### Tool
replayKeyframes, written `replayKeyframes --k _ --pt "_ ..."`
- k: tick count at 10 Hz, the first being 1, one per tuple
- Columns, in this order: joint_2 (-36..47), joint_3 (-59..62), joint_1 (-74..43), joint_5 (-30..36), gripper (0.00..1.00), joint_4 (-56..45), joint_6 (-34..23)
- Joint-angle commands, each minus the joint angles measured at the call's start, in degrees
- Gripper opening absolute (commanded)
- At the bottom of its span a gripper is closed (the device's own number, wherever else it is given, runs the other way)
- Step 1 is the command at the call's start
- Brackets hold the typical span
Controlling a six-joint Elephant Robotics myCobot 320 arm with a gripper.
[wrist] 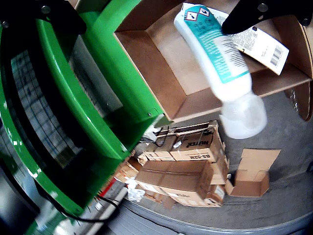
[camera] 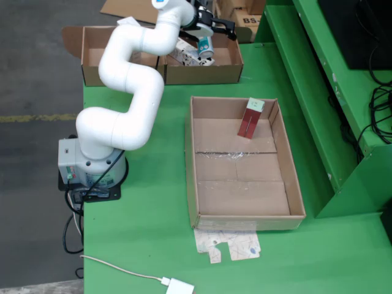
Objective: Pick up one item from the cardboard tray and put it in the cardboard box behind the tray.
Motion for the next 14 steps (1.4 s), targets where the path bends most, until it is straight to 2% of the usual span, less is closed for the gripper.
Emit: replayKeyframes --k 1,2,4,14 --pt "1.16 1.66 -2.36 -0.58 1.0 0.69 0.04" --pt "0.91 1.66 -2.68 -0.57 1.0 0.69 1.97" --pt "0.27 1.66 -3.49 -0.58 1.0 0.69 0.55" --pt "-0.63 1.66 -4.94 -0.58 1.0 0.69 1.34"
